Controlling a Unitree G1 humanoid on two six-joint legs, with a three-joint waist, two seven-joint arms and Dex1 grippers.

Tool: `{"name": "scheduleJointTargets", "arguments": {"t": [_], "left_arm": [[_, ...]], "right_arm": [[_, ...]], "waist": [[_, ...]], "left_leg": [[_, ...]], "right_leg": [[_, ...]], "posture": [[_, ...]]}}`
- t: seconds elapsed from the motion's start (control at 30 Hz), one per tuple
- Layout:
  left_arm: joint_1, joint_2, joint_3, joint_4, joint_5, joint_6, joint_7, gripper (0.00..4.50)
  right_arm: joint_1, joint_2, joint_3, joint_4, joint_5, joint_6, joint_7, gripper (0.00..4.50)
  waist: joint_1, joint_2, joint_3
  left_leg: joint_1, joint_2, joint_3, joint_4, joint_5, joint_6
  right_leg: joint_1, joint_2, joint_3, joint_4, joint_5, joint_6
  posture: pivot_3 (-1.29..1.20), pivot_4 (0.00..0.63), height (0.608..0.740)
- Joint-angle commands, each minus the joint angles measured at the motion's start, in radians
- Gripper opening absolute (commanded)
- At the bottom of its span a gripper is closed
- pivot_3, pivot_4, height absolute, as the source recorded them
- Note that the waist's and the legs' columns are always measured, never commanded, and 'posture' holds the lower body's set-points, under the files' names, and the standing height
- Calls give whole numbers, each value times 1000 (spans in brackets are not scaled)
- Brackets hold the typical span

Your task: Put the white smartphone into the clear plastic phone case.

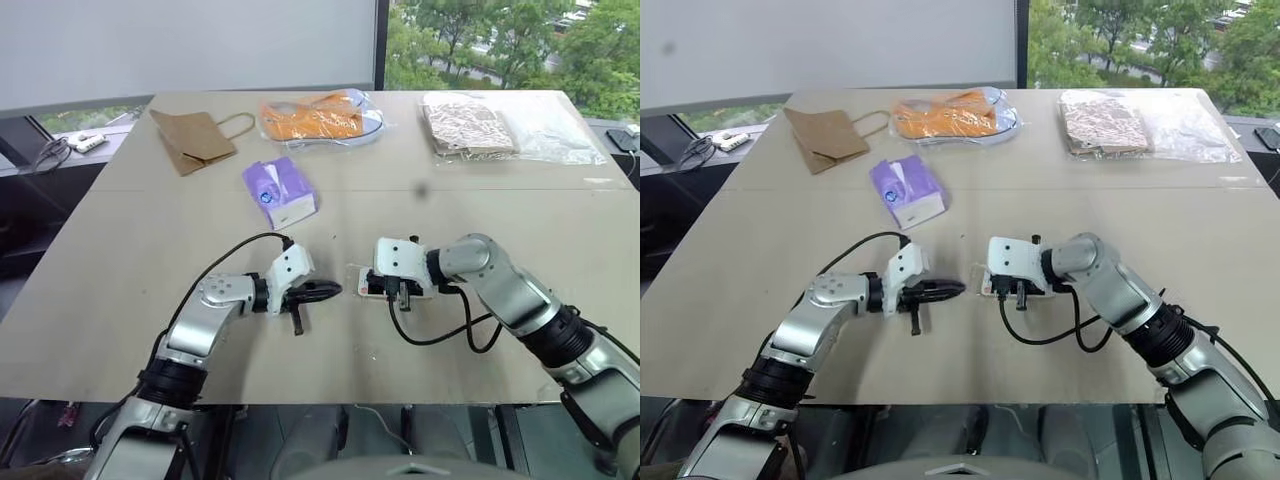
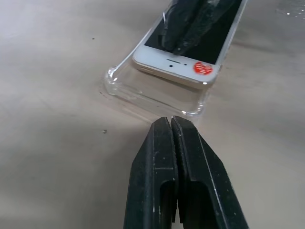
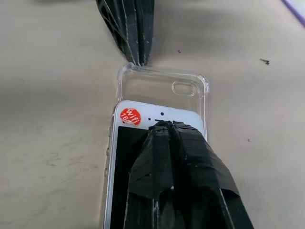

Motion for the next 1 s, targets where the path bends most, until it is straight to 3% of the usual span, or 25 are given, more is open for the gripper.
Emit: {"name": "scheduleJointTargets", "arguments": {"t": [0.03, 0.37, 0.53, 1.0], "left_arm": [[17, -15, -22, -31, -5, -36, -16, 70], [18, -13, -19, -2, -6, -54, -24, 70], [21, -10, -19, 15, -4, -72, -29, 70], [19, -8, -12, 83, 1, -115, -44, 70]], "right_arm": [[65, -16, 73, 103, -71, -6, 7, 0], [107, -17, 101, 183, -122, -105, 41, 0], [108, -15, 131, 266, -187, -168, 41, 0], [137, 18, 151, 370, -268, -239, 62, 0]], "waist": [[0, 0, -2], [3, 1, -18], [6, 2, -19], [6, 5, -28]], "left_leg": [[0, 0, 0, 0, 0, 0], [1, 0, -1, 0, 1, -2], [19, 0, -1, -4, -1, 1], [30, 1, -1, -7, -1, 1]], "right_leg": [[0, 0, 0, 0, 0, 0], [1, 0, 0, 0, 0, 0], [18, 0, 0, -2, -1, 2], [28, 1, 1, -2, -5, 7]], "posture": [[0, 150, 740], [0, 150, 740], [0, 150, 740], [0, 150, 740]]}}
